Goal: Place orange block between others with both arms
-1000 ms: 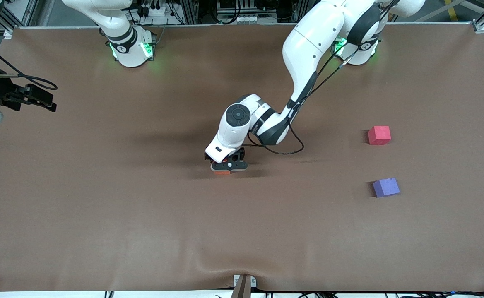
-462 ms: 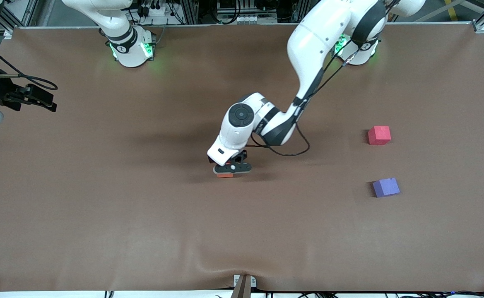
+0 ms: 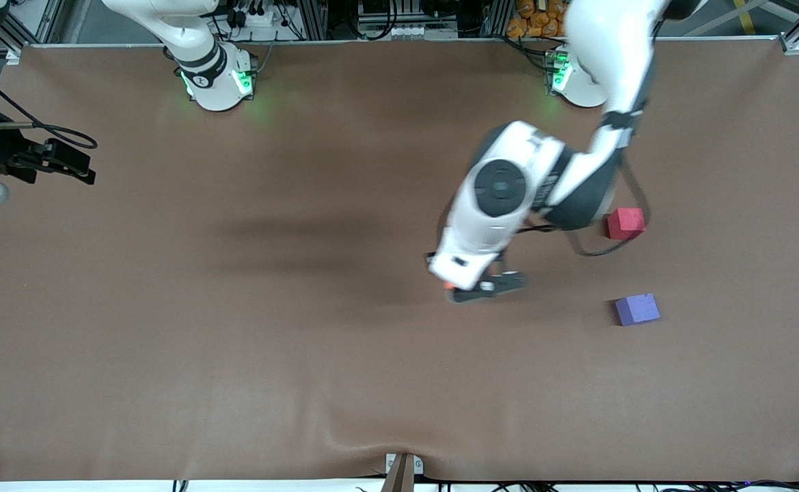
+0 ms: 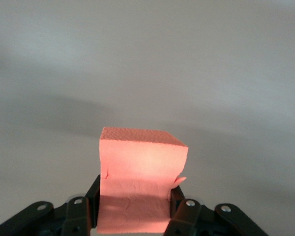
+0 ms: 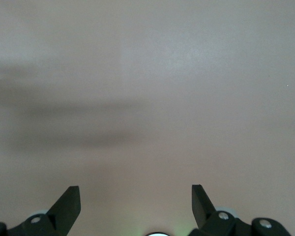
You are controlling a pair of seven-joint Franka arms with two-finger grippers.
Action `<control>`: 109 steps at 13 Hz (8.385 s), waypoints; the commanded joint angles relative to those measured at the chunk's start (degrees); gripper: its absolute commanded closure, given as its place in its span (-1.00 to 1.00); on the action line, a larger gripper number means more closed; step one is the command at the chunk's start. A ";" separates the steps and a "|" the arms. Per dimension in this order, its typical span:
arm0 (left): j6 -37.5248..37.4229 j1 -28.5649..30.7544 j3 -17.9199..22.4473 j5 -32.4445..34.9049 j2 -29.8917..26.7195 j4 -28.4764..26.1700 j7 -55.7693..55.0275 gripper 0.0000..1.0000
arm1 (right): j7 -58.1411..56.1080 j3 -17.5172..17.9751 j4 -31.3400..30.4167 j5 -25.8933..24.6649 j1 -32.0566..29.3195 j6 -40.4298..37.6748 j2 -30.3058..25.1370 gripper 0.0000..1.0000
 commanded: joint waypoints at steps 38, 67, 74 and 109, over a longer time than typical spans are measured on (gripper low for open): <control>38.33 38.85 -2.81 -12.77 -10.61 -49.26 60.96 0.56 | -0.41 0.32 0.33 0.43 0.01 1.17 -0.10 -1.00; 39.21 39.90 -3.60 -14.00 -9.29 -48.39 60.96 0.26 | -0.50 0.06 0.15 2.01 -2.45 0.99 -0.28 -1.00; 39.21 39.64 -3.78 -14.09 -9.29 -48.30 60.87 0.26 | -0.50 0.15 -0.03 2.01 -2.27 0.82 -0.19 -1.00; -22.41 35.25 -4.48 -1.17 -34.33 -14.44 40.40 -1.00 | -0.41 0.23 -0.11 2.01 -1.83 0.56 0.16 -1.00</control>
